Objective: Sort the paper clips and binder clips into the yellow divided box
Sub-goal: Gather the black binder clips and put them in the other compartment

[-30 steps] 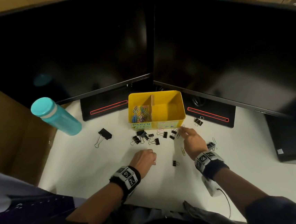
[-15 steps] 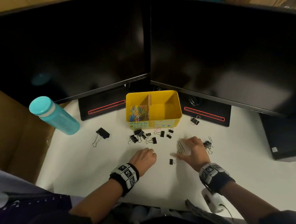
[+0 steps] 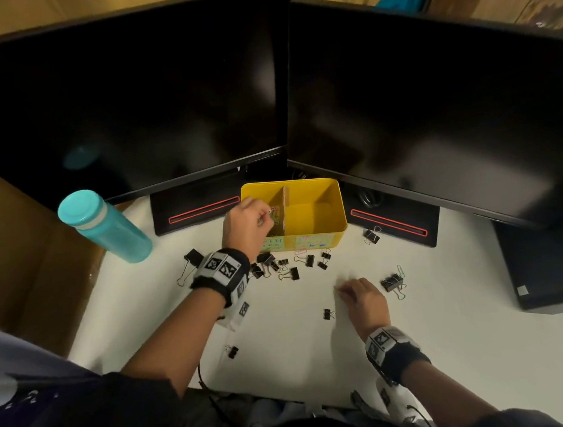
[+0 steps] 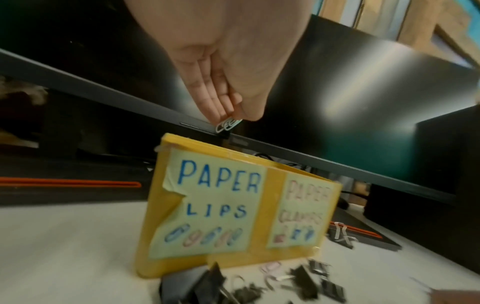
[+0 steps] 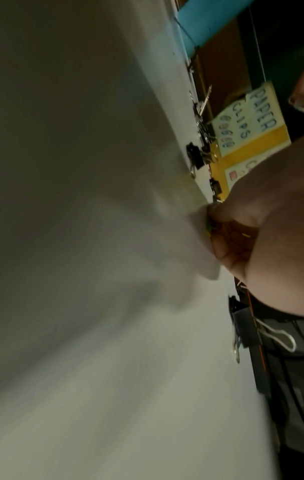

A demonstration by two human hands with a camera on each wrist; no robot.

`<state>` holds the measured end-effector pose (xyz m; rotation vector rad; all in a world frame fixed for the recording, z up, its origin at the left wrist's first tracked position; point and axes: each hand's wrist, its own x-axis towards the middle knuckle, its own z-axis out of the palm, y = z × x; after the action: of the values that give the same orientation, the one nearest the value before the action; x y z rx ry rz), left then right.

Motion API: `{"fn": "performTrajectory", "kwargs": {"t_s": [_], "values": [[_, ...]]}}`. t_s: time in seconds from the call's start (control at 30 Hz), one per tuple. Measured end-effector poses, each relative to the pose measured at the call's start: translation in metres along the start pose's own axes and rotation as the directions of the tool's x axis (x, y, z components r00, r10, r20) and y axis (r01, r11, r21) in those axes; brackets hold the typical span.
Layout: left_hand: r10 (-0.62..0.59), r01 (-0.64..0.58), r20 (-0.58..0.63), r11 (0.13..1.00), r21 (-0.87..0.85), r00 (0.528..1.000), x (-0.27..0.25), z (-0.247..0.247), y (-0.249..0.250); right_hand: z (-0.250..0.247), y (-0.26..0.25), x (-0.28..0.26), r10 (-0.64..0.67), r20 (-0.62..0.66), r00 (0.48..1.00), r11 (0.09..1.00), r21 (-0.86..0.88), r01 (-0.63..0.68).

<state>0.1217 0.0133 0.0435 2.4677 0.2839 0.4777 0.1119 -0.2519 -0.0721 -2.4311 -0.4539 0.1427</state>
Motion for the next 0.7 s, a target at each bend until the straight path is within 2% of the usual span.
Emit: {"fn": "performTrajectory", "kwargs": {"t_s": [0.07, 0.13, 0.2, 0.3, 0.4, 0.47, 0.53, 0.6, 0.63, 0.7], "values": [[-0.013, 0.013, 0.029, 1.000, 0.016, 1.000, 0.008, 0.003, -0.007, 0.003, -0.003, 0.000, -0.016, 0.032, 0.999, 0.996, -0.082, 0.019], [-0.048, 0.042, 0.133, 0.998, 0.053, 0.990, 0.009, 0.009, -0.014, 0.003, -0.004, 0.002, -0.052, 0.091, 0.994, 0.986, -0.155, 0.066], [-0.053, 0.041, 0.182, 0.997, 0.066, 0.982, 0.005, 0.013, -0.015, -0.002, -0.009, 0.009, -0.090, 0.124, 0.988, 0.980, -0.163, 0.110], [0.022, -0.023, 0.027, 0.999, 0.035, 0.999, -0.007, 0.006, -0.012, -0.014, -0.039, 0.027, -0.165, 0.043, 0.985, 0.985, -0.038, 0.167], [-0.036, 0.037, -0.170, 0.999, -0.001, 0.985, -0.023, -0.005, -0.021, -0.023, -0.096, 0.061, -0.239, -0.086, 0.967, 0.958, 0.140, 0.250], [-0.020, 0.023, -0.209, 1.000, 0.015, 0.978, -0.038, -0.010, -0.030, -0.021, -0.133, 0.091, -0.275, -0.122, 0.954, 0.930, 0.217, 0.296], [0.069, -0.062, -0.115, 0.996, 0.063, 0.991, -0.054, -0.010, -0.035, -0.015, -0.158, 0.119, -0.294, -0.111, 0.949, 0.918, 0.242, 0.313], [0.174, -0.182, 0.073, 0.975, 0.125, 0.982, -0.071, -0.004, -0.034, -0.007, -0.167, 0.140, -0.285, 0.001, 0.959, 0.932, 0.234, 0.277], [0.219, -0.246, 0.169, 0.957, 0.156, 0.961, -0.078, 0.001, -0.033, -0.004, -0.165, 0.147, -0.274, 0.060, 0.960, 0.942, 0.217, 0.255], [0.283, -0.366, 0.357, 0.911, 0.192, 0.890, -0.087, 0.014, -0.030, -0.008, -0.156, 0.152, -0.265, 0.082, 0.961, 0.946, 0.216, 0.242]]}}
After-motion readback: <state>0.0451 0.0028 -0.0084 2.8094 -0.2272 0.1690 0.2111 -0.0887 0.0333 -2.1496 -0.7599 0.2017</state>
